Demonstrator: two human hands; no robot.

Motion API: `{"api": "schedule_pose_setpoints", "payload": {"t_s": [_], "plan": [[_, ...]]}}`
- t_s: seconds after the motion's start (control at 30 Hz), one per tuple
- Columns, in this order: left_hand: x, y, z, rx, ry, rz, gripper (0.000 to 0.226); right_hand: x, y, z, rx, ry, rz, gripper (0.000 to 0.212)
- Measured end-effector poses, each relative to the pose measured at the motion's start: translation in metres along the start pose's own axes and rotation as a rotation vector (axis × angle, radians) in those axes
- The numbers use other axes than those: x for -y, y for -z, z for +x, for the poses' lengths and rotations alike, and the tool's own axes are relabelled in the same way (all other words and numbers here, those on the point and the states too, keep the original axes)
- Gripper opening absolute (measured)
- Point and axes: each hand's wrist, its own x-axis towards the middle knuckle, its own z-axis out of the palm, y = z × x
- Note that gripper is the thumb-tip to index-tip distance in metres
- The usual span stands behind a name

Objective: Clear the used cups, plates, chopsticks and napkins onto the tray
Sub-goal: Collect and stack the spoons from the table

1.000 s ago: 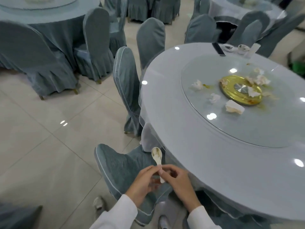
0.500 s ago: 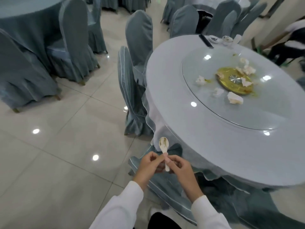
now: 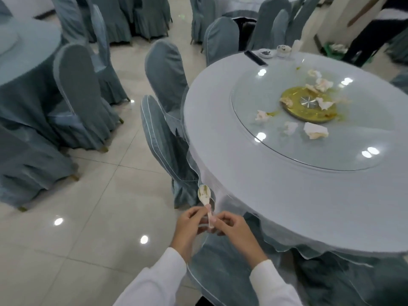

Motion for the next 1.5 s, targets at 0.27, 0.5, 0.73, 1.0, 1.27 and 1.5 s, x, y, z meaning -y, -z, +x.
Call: {"api": "schedule_pose_setpoints", "payload": {"t_s": [0.27, 0.5, 0.73, 1.0, 1.27, 1.5], "plan": [[-0.046, 0.024, 0.055, 0.062, 0.012, 0.039, 0.026, 0.009, -0.030, 0.045, -0.077, 0.027, 0.025, 0.017], [-0.100, 0.081, 0.124, 0.202, 0.065, 0.100, 0.027, 0.028, -0.095, 0.115, -0.197, -0.011, -0.005, 0.014], [-0.202, 0.163, 0.191, 0.443, 0.146, 0.333, 0.024, 0.075, -0.171, 0.190, -0.327, -0.050, -0.010, 0.010], [-0.267, 0.234, 0.238, 0.301, 0.126, 0.231, 0.028, 0.120, -0.247, 0.274, -0.255, -0.038, -0.069, 0.012], [-0.313, 0.237, 0.302, 0.295, 0.081, 0.150, 0.041, 0.147, -0.252, 0.355, -0.292, -0.021, -0.084, 0.022], [-0.381, 0.182, 0.382, 0.341, 0.041, 0.239, 0.037, 0.180, -0.212, 0.447, -0.388, 0.077, 0.025, 0.024]]}}
